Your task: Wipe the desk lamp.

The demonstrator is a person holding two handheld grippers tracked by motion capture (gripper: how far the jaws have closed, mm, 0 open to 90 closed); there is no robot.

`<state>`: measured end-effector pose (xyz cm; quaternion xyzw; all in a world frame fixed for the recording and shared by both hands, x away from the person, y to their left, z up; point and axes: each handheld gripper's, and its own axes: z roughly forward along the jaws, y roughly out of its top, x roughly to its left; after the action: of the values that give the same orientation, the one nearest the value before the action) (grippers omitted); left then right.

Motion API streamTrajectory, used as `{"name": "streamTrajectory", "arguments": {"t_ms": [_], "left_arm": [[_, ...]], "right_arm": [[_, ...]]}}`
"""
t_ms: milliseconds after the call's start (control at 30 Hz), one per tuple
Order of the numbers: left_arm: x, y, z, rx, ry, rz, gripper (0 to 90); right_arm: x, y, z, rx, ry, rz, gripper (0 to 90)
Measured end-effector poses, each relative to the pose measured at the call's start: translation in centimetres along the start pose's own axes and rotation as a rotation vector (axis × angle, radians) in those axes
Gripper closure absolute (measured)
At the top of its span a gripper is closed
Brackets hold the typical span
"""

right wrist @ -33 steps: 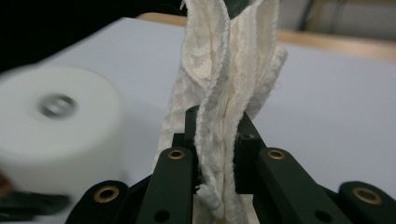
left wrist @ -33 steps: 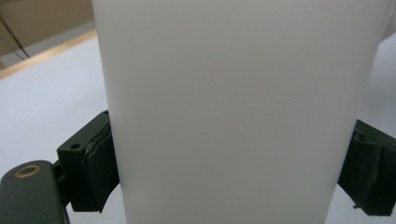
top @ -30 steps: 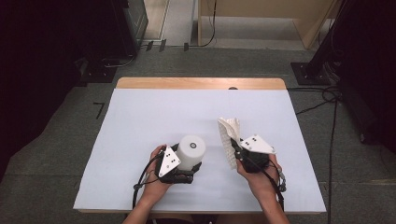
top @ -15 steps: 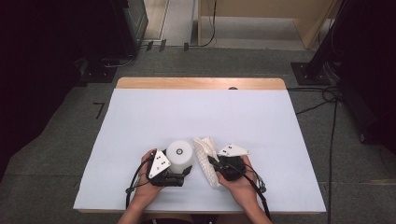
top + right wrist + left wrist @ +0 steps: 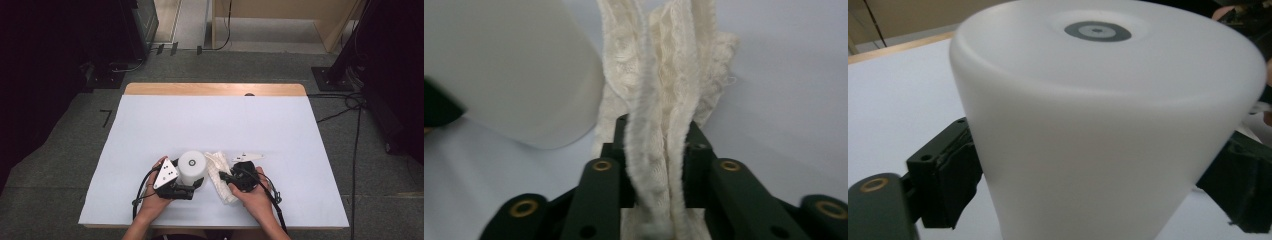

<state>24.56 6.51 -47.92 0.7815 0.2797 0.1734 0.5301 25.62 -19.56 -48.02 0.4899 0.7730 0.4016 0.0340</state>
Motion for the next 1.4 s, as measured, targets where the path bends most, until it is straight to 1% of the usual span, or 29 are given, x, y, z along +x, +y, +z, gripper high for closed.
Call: {"name": "streamTrajectory", "arguments": {"t_ms": [33, 67, 133, 200, 233, 267, 333, 367, 400, 467, 500, 533, 567, 600, 667, 700, 733, 767, 800, 867, 900, 933, 1000, 1067, 1133, 1167, 1233, 1300, 1400], "left_arm": [[-0.1, 0.0, 0.0, -0.001, 0.004, 0.005, 8.3], [-0.2, 0.0, 0.0, 0.001, 0.011, 0.009, 8.4], [-0.4, 0.1, 0.1, 0.003, 0.026, 0.016, 8.7], [-0.8, 0.2, 0.2, 0.004, 0.046, 0.016, 8.8], [-0.9, 0.2, 0.2, 0.001, 0.053, 0.015, 8.8], [-0.9, 0.2, 0.2, 0.000, 0.055, 0.012, 8.8], [-0.8, 0.1, 0.2, 0.000, 0.050, 0.013, 8.8], [-0.7, 0.0, 0.2, -0.002, 0.045, 0.009, 8.8], [-0.6, 0.0, 0.1, -0.002, 0.042, 0.010, 8.8], [-0.6, 0.0, 0.1, -0.002, 0.041, 0.012, 8.8], [-0.6, 0.0, 0.1, -0.002, 0.041, 0.012, 8.8], [-0.6, 0.0, 0.1, -0.001, 0.040, 0.014, 8.8], [-0.6, 0.0, 0.1, 0.000, 0.039, 0.014, 8.8], [-0.6, 0.0, 0.1, -0.001, 0.038, 0.015, 8.8], [-0.6, 0.0, 0.1, -0.001, 0.037, 0.015, 8.8], [-0.6, 0.0, 0.1, -0.002, 0.038, 0.014, 8.8], [-0.6, 0.0, 0.1, -0.001, 0.038, 0.015, 8.8], [-0.6, 0.0, 0.1, 0.000, 0.037, 0.014, 8.8], [-0.6, 0.0, 0.1, 0.000, 0.038, 0.014, 8.8], [-0.7, 0.0, 0.1, -0.001, 0.042, 0.013, 8.8], [-0.7, 0.0, 0.1, -0.003, 0.044, 0.017, 8.8], [-0.8, 0.0, 0.1, -0.003, 0.046, 0.024, 8.9], [-0.9, 0.1, 0.1, -0.004, 0.049, 0.024, 8.9], [-1.0, 0.1, 0.2, -0.005, 0.053, 0.024, 9.0], [-1.0, 0.1, 0.2, -0.004, 0.054, 0.025, 9.0], [-1.1, 0.1, 0.2, -0.004, 0.056, 0.027, 9.0], [-1.1, 0.1, 0.2, -0.002, 0.056, 0.026, 9.0], [-0.9, 0.0, 0.1, -0.002, 0.051, 0.016, 9.1], [-0.8, 0.0, 0.1, -0.005, 0.048, 0.013, 9.1]], "right_arm": [[0.0, 0.0, 0.0, 0.005, 0.031, 0.014, 80.9], [0.0, 0.0, 0.0, 0.001, 0.049, 0.011, 81.5], [0.5, -0.1, -0.1, -0.011, 0.053, 0.013, 82.1], [0.9, -0.1, -0.3, -0.038, 0.098, 0.038, 82.2], [1.2, 0.0, -0.4, -0.047, 0.111, 0.040, 82.1], [1.6, 0.1, -0.5, -0.046, 0.093, 0.029, 81.6], [2.1, 0.1, -0.4, -0.037, 0.008, -0.026, 77.0], [2.1, 0.1, -0.2, -0.025, -0.014, -0.038, 73.3], [2.0, 0.1, -0.1, -0.020, -0.027, -0.037, 68.4], [1.7, 0.1, 0.0, -0.022, -0.075, -0.041, 58.1], [1.5, 0.1, 0.1, -0.023, -0.087, -0.029, 51.0], [1.3, 0.1, 0.1, -0.025, -0.090, -0.012, 46.4], [1.2, 0.0, 0.1, -0.027, -0.108, 0.002, 41.9], [1.1, 0.0, 0.1, -0.026, -0.125, 0.008, 39.0], [0.8, -0.1, 0.5, -0.005, -0.130, 0.011, 33.5], [0.7, -0.3, 0.7, 0.014, -0.134, 0.014, 34.0], [0.6, -0.4, 0.9, 0.016, -0.125, 0.014, 35.0], [0.6, -0.5, 0.8, 0.010, -0.120, 0.014, 39.1], [0.7, -0.5, 0.8, 0.010, -0.101, 0.017, 47.4], [0.6, -0.6, 0.7, 0.002, -0.060, 0.029, 56.4], [0.7, -0.7, 0.8, 0.000, -0.044, 0.039, 63.5], [0.6, -0.8, 1.0, 0.001, -0.012, 0.053, 69.6], [0.3, -1.0, 1.3, -0.001, 0.059, 0.096, 76.7], [0.0, -1.0, 1.1, -0.015, 0.106, 0.122, 79.7], [0.0, -1.0, 0.8, -0.041, 0.188, 0.165, 80.7], [0.2, -0.9, 0.7, -0.053, 0.212, 0.167, 80.9], [0.9, -0.8, 0.5, -0.075, 0.228, 0.137, 81.2], [1.3, -0.6, 0.3, -0.095, 0.220, 0.102, 81.3], [1.2, -0.2, -0.6, -0.140, 0.278, 0.100, 81.5]]}}
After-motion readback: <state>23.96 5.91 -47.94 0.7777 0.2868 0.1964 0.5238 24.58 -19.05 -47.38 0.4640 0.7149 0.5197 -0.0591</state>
